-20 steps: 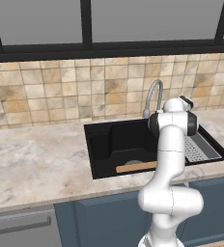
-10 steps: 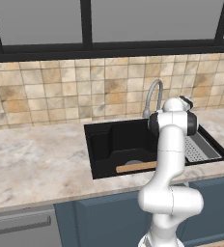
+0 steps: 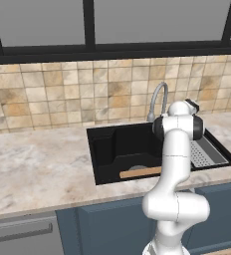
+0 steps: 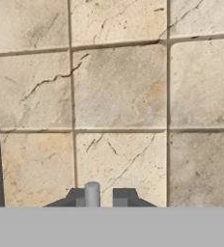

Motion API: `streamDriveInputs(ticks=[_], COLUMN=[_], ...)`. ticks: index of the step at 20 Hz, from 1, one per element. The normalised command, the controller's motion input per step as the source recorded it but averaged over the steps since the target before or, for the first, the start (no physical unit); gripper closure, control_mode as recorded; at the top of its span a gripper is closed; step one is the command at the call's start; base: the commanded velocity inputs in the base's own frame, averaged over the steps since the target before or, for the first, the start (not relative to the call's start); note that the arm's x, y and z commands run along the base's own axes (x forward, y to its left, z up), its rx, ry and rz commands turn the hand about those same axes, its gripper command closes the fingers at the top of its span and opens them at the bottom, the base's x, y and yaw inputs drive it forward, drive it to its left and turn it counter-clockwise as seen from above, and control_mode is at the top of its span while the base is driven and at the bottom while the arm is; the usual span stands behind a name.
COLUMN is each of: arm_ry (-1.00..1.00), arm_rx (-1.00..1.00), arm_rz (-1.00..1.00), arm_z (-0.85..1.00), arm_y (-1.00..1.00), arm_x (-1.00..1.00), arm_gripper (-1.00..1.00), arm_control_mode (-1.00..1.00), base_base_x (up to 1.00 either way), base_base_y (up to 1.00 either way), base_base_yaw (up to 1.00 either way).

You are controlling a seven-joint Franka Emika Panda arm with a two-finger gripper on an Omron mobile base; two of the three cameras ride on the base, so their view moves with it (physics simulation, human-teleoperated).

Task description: Turn on the sink faucet with hot water and rinse the cutting board for ten seconds, then turn off the faucet. Push the cutting board to reach the water if necessary.

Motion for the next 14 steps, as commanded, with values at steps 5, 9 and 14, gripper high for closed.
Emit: streamDriveInputs(ticks=[5, 9, 14], arm_ry=[0.0, 0.0, 0.0], arm_rx=[0.01, 0.02, 0.02], arm_rz=[0.0, 0.0, 0.0], arm_z=[0.0, 0.0, 0.0], arm_y=[-0.44, -0.5, -0.53], arm_x=[0.0, 0.0, 0.0], arm_gripper=[1.0, 1.0, 1.0], arm_control_mode=[-1.0, -1.0, -1.0], base_base_x=[0.0, 0.0, 0.0], base_base_y=[0.0, 0.0, 0.0], base_base_yaw=[0.0, 0.0, 0.0])
